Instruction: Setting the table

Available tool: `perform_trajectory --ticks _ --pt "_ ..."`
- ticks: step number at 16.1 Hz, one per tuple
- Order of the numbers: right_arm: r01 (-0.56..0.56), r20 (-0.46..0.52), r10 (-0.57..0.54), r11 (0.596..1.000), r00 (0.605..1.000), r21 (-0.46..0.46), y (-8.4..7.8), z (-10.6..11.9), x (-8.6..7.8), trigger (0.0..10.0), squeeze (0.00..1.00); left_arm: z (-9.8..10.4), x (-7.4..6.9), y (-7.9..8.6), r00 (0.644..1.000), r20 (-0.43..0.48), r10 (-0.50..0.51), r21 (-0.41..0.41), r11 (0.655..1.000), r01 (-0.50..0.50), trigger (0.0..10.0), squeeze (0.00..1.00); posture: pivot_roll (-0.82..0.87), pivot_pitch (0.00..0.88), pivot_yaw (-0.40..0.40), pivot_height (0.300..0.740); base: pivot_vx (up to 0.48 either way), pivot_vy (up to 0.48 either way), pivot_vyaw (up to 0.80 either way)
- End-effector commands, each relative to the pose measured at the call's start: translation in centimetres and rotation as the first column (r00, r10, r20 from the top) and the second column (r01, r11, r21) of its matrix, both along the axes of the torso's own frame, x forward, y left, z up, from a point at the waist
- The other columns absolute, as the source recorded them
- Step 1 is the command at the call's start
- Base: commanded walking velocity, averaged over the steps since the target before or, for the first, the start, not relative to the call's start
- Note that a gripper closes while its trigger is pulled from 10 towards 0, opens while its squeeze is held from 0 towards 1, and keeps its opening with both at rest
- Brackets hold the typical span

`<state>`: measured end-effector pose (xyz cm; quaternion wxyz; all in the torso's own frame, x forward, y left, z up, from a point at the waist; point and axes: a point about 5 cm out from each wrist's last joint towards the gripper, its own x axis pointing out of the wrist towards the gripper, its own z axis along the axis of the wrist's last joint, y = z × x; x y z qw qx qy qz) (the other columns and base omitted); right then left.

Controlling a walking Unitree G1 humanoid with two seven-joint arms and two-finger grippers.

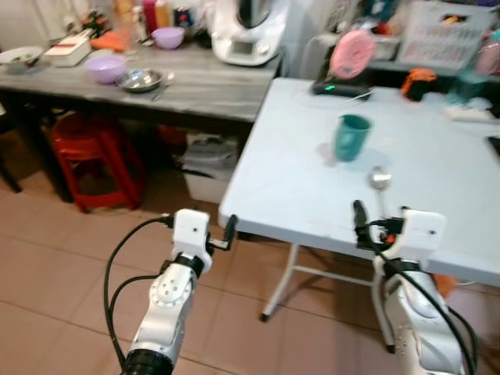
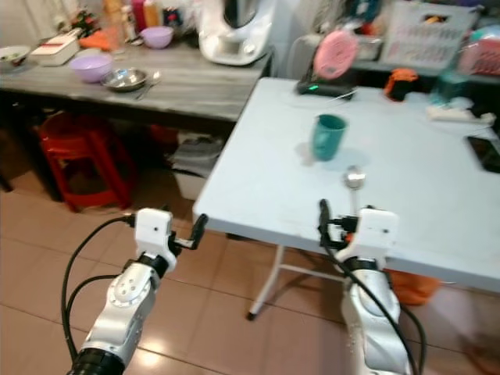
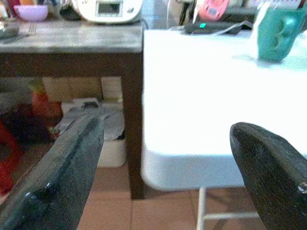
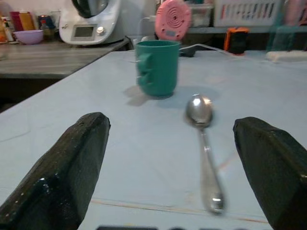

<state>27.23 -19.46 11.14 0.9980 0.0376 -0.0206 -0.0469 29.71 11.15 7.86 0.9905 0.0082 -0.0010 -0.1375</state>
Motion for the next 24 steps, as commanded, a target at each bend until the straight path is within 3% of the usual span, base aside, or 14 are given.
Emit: perform_trajectory --ticks 1,4,11,24 --pt "-0.025 0.011 0.025 1.000 1.000 0.013 0.9 0.2 0.4 10.0 0.00 -0.2 0.2 0.9 1.000 -0.007 0.022 0.016 1.000 -0.022 10.0 0.00 -0.09 0.000 -0.013 0.740 0.000 -0.337 0.00" --pt "-0.025 0.020 0.025 1.000 0.999 0.008 0.9 0.5 0.5 10.0 0.00 -0.1 0.4 0.9 0.999 -0.007 0.036 -0.004 0.999 -0.036 10.0 0.00 -0.10 0.000 -0.014 0.740 0.000 -0.111 0.00" --pt "-0.030 0.016 0.029 1.000 0.999 0.006 0.8 0.4 0.4 10.0 0.00 -0.2 -0.3 0.1 0.997 -0.001 -0.077 -0.089 0.993 0.076 10.0 0.00 -0.10 0.000 -0.020 0.740 0.000 0.000 -0.08" --pt "-0.043 0.015 0.043 0.999 0.999 -0.018 0.9 0.5 0.1 10.0 0.00 -0.1 -0.5 -0.6 0.993 0.003 -0.115 -0.117 0.987 0.114 10.0 0.00 -0.11 0.000 -0.025 0.740 0.347 0.000 -0.09"
